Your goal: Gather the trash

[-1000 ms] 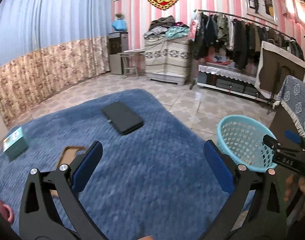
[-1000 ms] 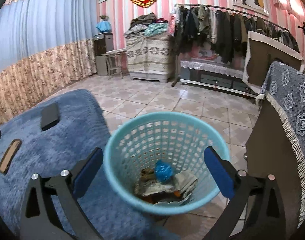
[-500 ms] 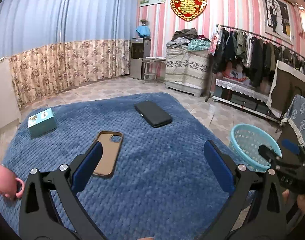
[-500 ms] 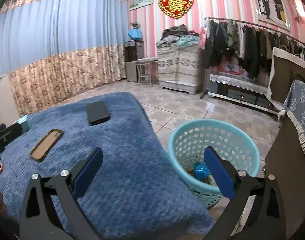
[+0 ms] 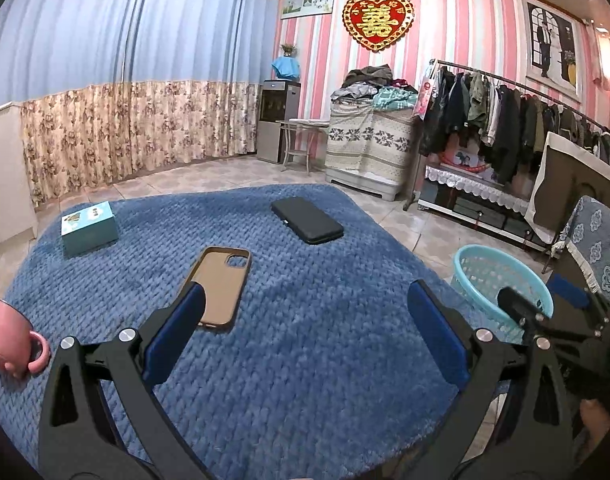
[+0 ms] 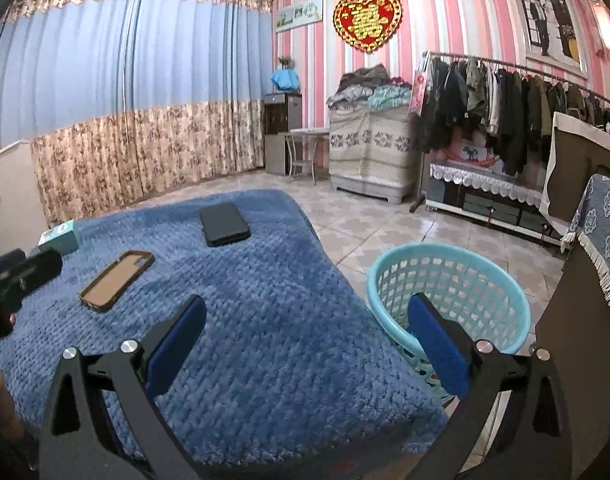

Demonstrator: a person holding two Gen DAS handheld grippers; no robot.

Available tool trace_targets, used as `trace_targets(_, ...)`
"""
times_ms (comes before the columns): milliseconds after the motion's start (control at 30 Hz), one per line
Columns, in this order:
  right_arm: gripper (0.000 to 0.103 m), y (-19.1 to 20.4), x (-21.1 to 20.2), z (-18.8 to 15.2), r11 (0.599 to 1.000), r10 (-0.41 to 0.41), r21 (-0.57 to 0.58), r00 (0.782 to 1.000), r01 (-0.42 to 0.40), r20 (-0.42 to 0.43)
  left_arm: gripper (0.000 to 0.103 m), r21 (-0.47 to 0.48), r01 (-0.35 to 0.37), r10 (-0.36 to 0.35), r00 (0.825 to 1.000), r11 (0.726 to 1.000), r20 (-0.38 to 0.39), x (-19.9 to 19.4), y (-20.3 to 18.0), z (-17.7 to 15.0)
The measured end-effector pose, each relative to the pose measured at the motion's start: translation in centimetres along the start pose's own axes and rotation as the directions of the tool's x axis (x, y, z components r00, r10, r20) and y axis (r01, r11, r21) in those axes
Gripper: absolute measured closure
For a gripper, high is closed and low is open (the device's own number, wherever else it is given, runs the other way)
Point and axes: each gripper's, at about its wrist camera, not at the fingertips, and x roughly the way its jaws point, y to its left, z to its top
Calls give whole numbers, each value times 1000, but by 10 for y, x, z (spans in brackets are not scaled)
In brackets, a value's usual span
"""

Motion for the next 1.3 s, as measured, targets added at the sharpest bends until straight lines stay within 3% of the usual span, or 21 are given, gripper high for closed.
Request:
trace_targets(267,4,9,-9,0,1000,14,-23,999,-13,30,5,-33,-13,14,999,999,31,-9,14,-3)
trace_targets(767,4,15,-14,3,999,23,-29,999,-22,42,5,11,-15,14,997,1000,78,-20,11,-3)
trace_targets(1300,4,7,-18,5,1000,7,0,999,-7,52,5,24,-3,1,998,1000,70,-19,7,-4)
